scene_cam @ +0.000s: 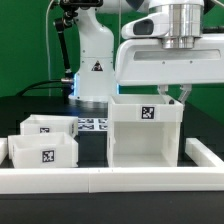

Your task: Assemble drawer

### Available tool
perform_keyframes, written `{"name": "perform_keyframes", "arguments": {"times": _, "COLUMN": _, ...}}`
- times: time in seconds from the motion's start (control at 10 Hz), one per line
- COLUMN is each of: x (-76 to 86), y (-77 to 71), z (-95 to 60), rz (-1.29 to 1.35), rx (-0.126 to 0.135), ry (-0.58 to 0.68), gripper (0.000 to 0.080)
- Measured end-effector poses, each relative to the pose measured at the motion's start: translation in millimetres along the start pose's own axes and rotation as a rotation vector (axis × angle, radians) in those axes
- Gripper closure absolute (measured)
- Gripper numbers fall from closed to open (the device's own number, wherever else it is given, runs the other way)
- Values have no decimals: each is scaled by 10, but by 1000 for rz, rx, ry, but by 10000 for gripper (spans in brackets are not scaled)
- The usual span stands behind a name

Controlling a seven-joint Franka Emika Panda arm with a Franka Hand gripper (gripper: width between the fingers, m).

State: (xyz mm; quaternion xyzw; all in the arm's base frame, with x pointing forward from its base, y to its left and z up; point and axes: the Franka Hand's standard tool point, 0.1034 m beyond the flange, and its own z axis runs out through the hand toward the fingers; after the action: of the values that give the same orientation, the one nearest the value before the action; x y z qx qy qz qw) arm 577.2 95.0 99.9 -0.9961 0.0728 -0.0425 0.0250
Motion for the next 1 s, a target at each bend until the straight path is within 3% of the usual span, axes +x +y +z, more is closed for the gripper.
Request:
{"name": "perform_keyframes", "arguments": {"times": 0.8, "x": 29, "y": -37, "z": -15, "rz": 414, "rx": 34, "ry": -4, "gripper": 762}}
{"name": "perform_keyframes", "arguments": {"times": 1.0, "x": 123, "y": 17, "z": -17, "rz": 530, "rx": 45, "ry": -11, "gripper": 762}}
